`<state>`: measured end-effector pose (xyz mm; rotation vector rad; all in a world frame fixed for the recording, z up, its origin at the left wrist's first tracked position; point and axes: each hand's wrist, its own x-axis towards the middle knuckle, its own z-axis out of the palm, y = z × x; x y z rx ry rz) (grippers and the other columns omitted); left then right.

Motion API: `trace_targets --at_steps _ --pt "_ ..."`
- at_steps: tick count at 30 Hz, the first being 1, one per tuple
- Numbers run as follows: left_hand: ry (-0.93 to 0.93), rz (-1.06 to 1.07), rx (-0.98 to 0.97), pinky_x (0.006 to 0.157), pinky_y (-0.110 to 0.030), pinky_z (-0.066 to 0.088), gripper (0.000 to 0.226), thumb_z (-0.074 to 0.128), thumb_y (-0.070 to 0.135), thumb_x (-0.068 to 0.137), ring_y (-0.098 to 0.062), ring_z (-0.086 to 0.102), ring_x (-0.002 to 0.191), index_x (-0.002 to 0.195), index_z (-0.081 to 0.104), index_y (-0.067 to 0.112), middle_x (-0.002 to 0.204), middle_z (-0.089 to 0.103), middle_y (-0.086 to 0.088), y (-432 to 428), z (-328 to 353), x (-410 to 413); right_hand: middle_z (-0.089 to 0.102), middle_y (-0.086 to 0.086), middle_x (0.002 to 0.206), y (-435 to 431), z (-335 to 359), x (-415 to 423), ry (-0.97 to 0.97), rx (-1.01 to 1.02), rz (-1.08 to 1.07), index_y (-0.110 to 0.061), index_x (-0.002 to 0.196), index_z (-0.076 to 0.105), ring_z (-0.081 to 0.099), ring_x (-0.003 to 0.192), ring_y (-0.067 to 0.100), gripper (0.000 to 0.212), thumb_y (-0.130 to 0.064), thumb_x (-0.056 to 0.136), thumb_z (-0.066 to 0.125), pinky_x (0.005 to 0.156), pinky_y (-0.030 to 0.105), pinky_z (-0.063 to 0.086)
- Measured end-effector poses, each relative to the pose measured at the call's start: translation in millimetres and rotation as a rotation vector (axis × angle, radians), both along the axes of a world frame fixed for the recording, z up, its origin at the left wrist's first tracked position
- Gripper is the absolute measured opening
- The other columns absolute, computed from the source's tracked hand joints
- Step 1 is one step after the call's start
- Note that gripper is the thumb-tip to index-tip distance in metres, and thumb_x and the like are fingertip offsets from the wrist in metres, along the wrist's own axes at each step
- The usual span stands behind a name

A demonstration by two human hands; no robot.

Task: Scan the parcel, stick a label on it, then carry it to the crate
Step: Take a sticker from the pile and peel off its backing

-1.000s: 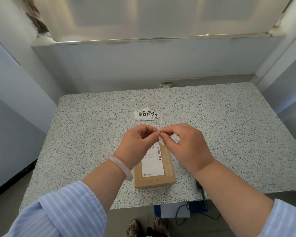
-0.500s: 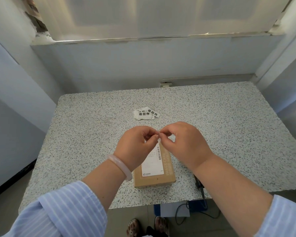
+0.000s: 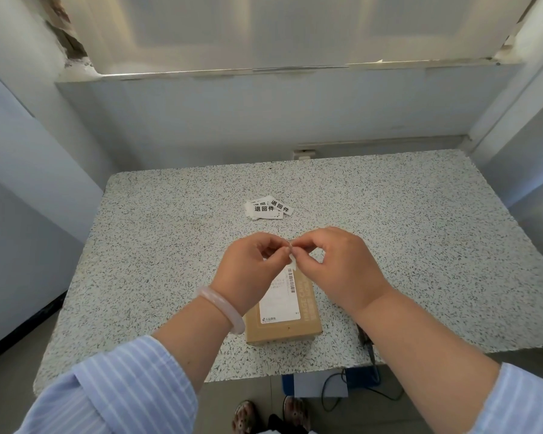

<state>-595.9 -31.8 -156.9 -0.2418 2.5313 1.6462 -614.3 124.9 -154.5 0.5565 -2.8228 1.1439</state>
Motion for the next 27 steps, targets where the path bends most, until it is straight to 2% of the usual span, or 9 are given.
trace_targets --at_steps 6,12,15,19,22,24,27 --pt "0.066 -0.025 -0.125 0.070 -0.037 0.057 0.006 0.066 0.024 0.083 -0.014 0.065 0.071 0.079 0.071 0.025 0.072 0.070 0.007 0.5 4.9 0.4 0.071 -0.002 0.074 -2.0 2.6 -0.4 0.105 0.045 0.034 -0.013 0.085 0.075 0.063 0.071 0.015 0.014 -0.022 0.083 0.065 0.067 0.033 0.053" --pt "0.071 -0.016 -0.100 0.065 -0.035 0.057 0.016 0.069 0.021 0.081 -0.010 0.062 0.061 0.070 0.069 0.032 0.067 0.070 0.007 1.5 3.2 2.9 0.067 -0.003 0.063 -4.6 1.0 -0.6 0.229 0.116 0.049 -0.012 0.072 0.071 0.061 0.060 0.019 0.029 -0.031 0.082 0.051 0.067 0.034 0.049" --pt "0.048 -0.004 -0.052 0.066 -0.033 0.057 0.013 0.069 0.021 0.081 -0.011 0.064 0.067 0.073 0.071 0.030 0.070 0.071 0.005 1.4 1.2 2.1 0.068 -0.003 0.065 -3.5 0.4 -1.6 0.195 0.076 0.038 -0.012 0.075 0.072 0.061 0.062 0.016 0.028 -0.031 0.082 0.053 0.065 0.031 0.048" --pt "-0.005 0.044 0.059 0.063 -0.030 0.055 0.006 0.070 0.016 0.081 -0.020 0.066 0.069 0.077 0.072 0.019 0.076 0.073 -0.006 0.2 2.0 -0.9 0.069 -0.003 0.075 -1.6 -1.8 -2.1 0.061 -0.015 -0.034 -0.013 0.085 0.073 0.061 0.071 0.011 0.010 -0.022 0.084 0.067 0.065 0.022 0.047" --pt "-0.027 0.062 0.109 0.048 -0.014 0.044 0.004 0.070 0.013 0.081 -0.003 0.056 0.053 0.079 0.072 0.015 0.080 0.073 -0.013 -1.6 2.9 -1.8 0.069 -0.006 0.081 -0.9 -3.9 -3.0 -0.020 -0.043 -0.107 -0.019 0.088 0.073 0.062 0.078 0.006 0.009 -0.023 0.086 0.066 0.070 0.020 0.050" --pt "-0.027 0.081 0.137 0.051 -0.014 0.045 0.006 0.069 0.012 0.081 -0.003 0.058 0.057 0.077 0.071 0.016 0.080 0.073 -0.014 -2.9 2.4 -2.4 0.070 -0.008 0.081 -1.1 -3.8 -3.7 -0.046 -0.074 -0.147 -0.019 0.086 0.073 0.062 0.079 0.003 0.008 -0.021 0.085 0.065 0.069 0.016 0.049" --pt "-0.023 0.091 0.171 0.067 -0.030 0.055 0.011 0.069 0.012 0.081 -0.022 0.067 0.073 0.074 0.069 0.021 0.079 0.074 -0.011 -3.6 1.2 -3.3 0.069 -0.011 0.080 -1.0 -1.4 -3.9 -0.056 -0.117 -0.152 -0.021 0.085 0.074 0.061 0.079 -0.003 0.006 -0.021 0.084 0.067 0.069 0.006 0.044"
